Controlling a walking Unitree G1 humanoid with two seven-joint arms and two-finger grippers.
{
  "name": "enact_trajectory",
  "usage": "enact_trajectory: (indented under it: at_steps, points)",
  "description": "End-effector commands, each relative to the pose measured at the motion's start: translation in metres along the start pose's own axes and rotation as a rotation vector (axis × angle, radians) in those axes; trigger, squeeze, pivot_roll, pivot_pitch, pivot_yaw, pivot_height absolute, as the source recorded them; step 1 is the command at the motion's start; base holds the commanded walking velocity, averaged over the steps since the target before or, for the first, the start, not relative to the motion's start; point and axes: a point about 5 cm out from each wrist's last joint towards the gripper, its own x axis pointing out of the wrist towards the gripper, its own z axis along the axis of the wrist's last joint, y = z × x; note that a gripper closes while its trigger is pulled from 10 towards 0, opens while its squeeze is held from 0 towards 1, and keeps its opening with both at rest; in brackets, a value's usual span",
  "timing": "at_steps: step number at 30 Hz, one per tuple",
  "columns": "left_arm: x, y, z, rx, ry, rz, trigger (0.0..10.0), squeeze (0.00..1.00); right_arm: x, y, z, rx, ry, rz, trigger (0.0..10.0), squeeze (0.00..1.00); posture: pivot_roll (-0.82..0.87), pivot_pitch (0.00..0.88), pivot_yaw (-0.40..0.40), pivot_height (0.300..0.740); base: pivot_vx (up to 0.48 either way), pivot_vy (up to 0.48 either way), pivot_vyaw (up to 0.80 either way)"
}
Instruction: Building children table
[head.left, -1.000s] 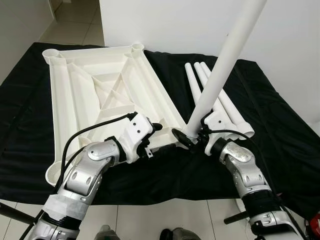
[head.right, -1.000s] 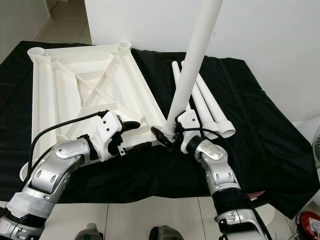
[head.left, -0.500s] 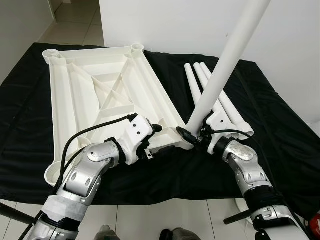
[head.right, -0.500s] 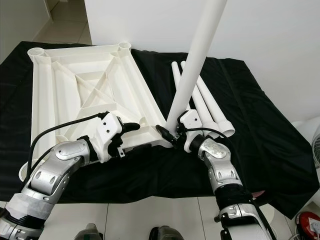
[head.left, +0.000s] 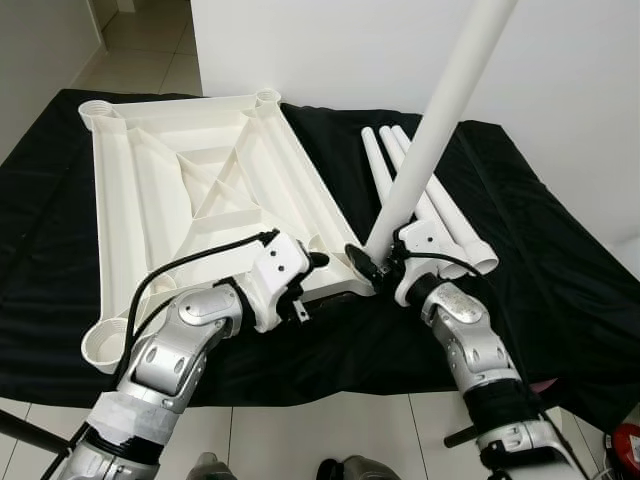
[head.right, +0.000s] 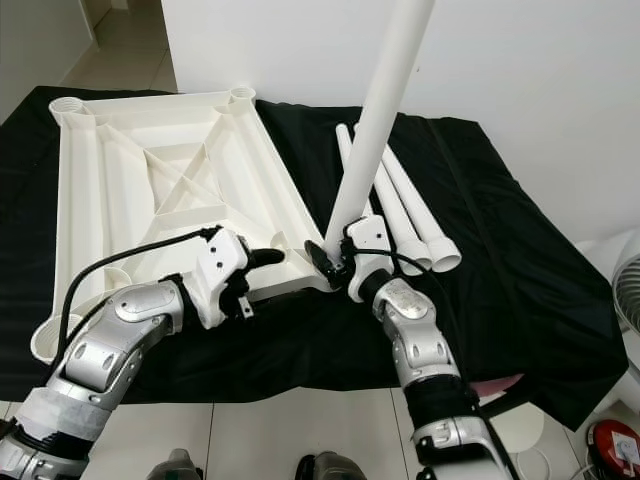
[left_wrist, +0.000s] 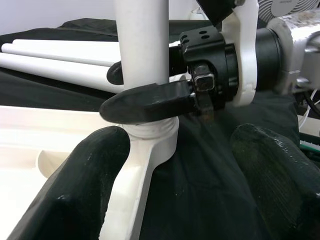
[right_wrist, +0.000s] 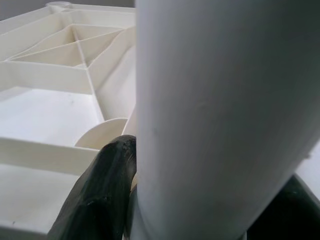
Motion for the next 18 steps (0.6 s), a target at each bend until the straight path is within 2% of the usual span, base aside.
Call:
enact_trajectory:
  at_steps: [1,2,4,6,13,14,15,16,18]
  points:
    - [0.001,-0.002,0.000,-0.007,0.001,-0.019,10.0,0.00,0.000,0.002,-0.004,0.087,0.030,-0.078,10.0,0.00,0.12,0.000,-0.103,0.740,0.000,0.000,0.00]
    - [0.001,-0.002,0.000,-0.007,0.001,-0.020,10.0,0.00,0.001,0.003,-0.005,0.093,0.033,-0.089,10.0,0.00,0.12,0.000,-0.103,0.740,0.000,0.000,0.00]
    - [0.001,-0.003,0.000,-0.011,-0.001,-0.025,10.0,0.00,-0.001,0.008,-0.001,0.033,-0.001,-0.236,10.0,0.00,0.12,0.000,-0.104,0.740,0.000,0.000,0.00]
    - [0.001,-0.003,0.000,-0.013,-0.002,-0.026,10.0,0.00,-0.002,0.010,-0.001,0.024,-0.008,-0.275,10.0,0.00,0.12,0.000,-0.104,0.740,0.000,0.000,0.00]
    - [0.001,-0.003,0.000,-0.017,-0.001,-0.029,10.0,0.00,-0.005,0.012,0.002,0.012,0.000,-0.308,10.0,0.00,0.11,0.000,-0.099,0.740,0.000,0.000,0.00]
    - [0.001,-0.003,0.000,-0.016,-0.001,-0.029,10.0,0.00,-0.006,0.011,0.002,0.025,0.015,-0.325,10.0,0.27,0.11,0.000,-0.097,0.740,0.000,0.000,0.00]
    - [0.001,-0.003,0.000,-0.016,-0.001,-0.029,10.0,0.00,-0.006,0.011,0.002,0.025,0.015,-0.325,10.0,0.27,0.11,0.000,-0.097,0.740,0.000,0.000,0.00]
    - [0.001,-0.002,0.000,-0.016,-0.001,-0.030,10.0,0.00,-0.006,0.012,0.004,0.029,0.004,-0.325,10.0,1.00,0.10,0.000,-0.095,0.740,0.000,0.000,0.00]
    - [0.001,-0.002,0.000,-0.016,-0.001,-0.030,10.0,0.00,-0.006,0.012,0.004,0.029,0.004,-0.325,10.0,1.00,0.10,0.000,-0.095,0.740,0.000,0.000,0.00]
